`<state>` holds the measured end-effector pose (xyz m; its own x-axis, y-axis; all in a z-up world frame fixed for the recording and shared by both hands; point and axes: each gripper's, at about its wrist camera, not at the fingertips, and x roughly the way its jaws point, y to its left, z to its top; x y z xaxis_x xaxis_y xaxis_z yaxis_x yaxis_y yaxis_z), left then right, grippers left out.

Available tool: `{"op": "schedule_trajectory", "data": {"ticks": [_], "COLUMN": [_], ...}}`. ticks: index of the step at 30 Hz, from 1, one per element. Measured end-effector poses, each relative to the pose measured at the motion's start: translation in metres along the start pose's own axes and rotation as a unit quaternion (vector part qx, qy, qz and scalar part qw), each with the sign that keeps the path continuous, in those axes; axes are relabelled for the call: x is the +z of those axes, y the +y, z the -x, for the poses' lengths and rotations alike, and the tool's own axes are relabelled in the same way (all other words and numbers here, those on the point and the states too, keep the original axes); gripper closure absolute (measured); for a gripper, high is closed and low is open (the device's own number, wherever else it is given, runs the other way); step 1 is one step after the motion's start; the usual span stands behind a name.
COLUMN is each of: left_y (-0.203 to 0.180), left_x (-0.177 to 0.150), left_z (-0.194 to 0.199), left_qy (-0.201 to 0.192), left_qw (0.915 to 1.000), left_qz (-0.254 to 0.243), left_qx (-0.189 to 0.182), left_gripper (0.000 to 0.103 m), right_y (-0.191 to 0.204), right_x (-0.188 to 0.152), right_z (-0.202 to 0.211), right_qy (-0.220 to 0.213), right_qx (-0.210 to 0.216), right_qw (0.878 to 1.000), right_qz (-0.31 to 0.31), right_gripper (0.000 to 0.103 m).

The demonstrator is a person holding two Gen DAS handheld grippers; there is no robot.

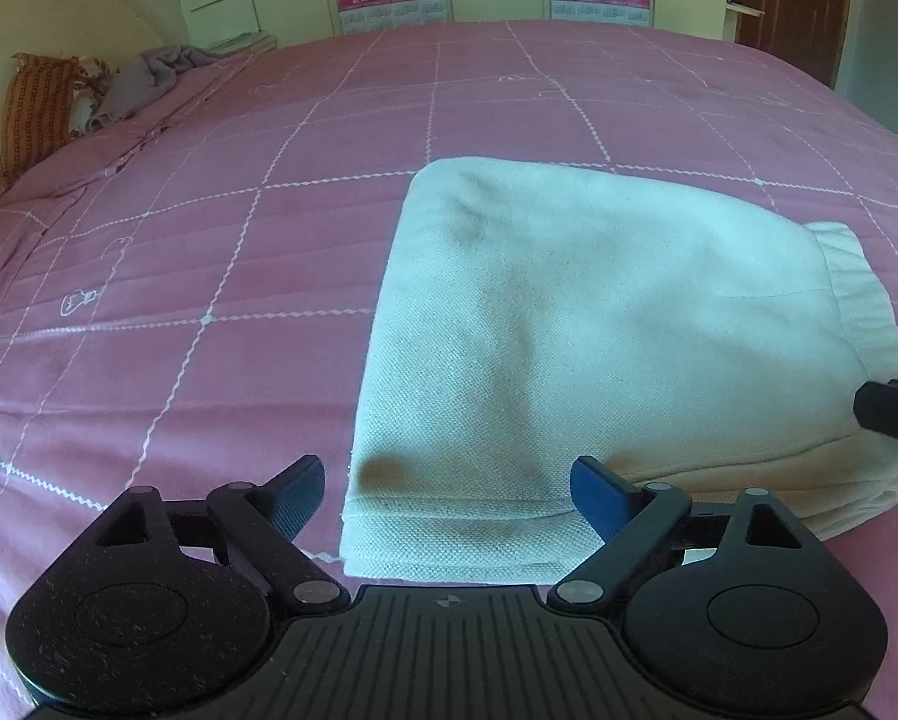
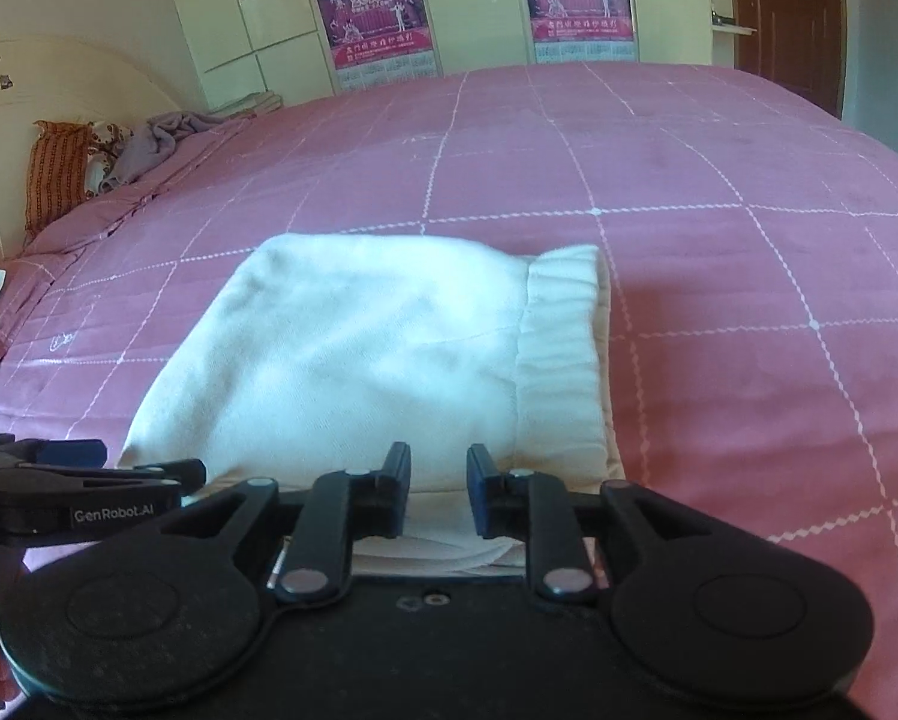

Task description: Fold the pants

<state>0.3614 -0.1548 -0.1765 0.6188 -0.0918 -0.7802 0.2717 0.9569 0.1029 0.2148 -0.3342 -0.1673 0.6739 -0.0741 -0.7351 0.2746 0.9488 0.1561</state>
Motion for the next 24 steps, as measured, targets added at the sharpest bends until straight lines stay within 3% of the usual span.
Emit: {"op": "schedule_trajectory", "data": {"ticks": [2, 4, 7, 9, 12, 13, 15, 19, 24], "left_y": [-0.001, -0.004, -0.010, -0.016, -0.025, -0.022, -0.019, -0.015, -0.016], "left_x": [0.002, 0.004, 0.013, 0.017, 0.002, -0.007, -0.016, -0.014, -0.015], "left_z": [0.007, 0.021, 0.029, 0.019, -0.020, -0.018, -0.015, -0.017, -0.014], "left_qy": [-0.011, -0.046, -0.069, -0.053, 0.022, -0.004, -0.016, -0.006, -0.009], "left_qw": [0.9999, 0.9989, 0.9973, 0.9981, 0.9989, 0.9993, 0.9991, 0.9985, 0.9989], "left_qz": [-0.008, -0.004, 0.004, -0.004, -0.029, -0.021, -0.013, -0.013, -0.011], "left_qx": [0.006, 0.006, -0.023, -0.030, -0.029, -0.032, -0.037, -0.052, -0.045], "left_gripper": [0.014, 0.014, 0.014, 0.014, 0.014, 0.013, 0.013, 0.013, 0.013], "right_y": [0.002, 0.002, 0.000, -0.003, -0.005, -0.005, -0.007, -0.010, -0.009], "right_x": [0.005, 0.010, 0.012, 0.008, -0.005, -0.007, -0.006, -0.013, -0.018], "right_z": [0.002, 0.001, -0.006, -0.016, -0.032, -0.034, -0.034, -0.033, -0.030], "right_qy": [-0.012, -0.019, -0.017, -0.004, 0.024, 0.023, 0.028, 0.026, 0.024], "right_qx": [-0.009, -0.023, -0.044, -0.058, -0.077, -0.077, -0.071, -0.062, -0.065], "right_qw": [1.000, 1.000, 0.999, 0.998, 0.994, 0.993, 0.994, 0.993, 0.994], "right_qz": [0.003, 0.008, 0.018, 0.026, 0.070, 0.081, 0.084, 0.097, 0.090], "right_gripper": [0.082, 0.082, 0.082, 0.083, 0.083, 0.083, 0.083, 0.082, 0.082]}}
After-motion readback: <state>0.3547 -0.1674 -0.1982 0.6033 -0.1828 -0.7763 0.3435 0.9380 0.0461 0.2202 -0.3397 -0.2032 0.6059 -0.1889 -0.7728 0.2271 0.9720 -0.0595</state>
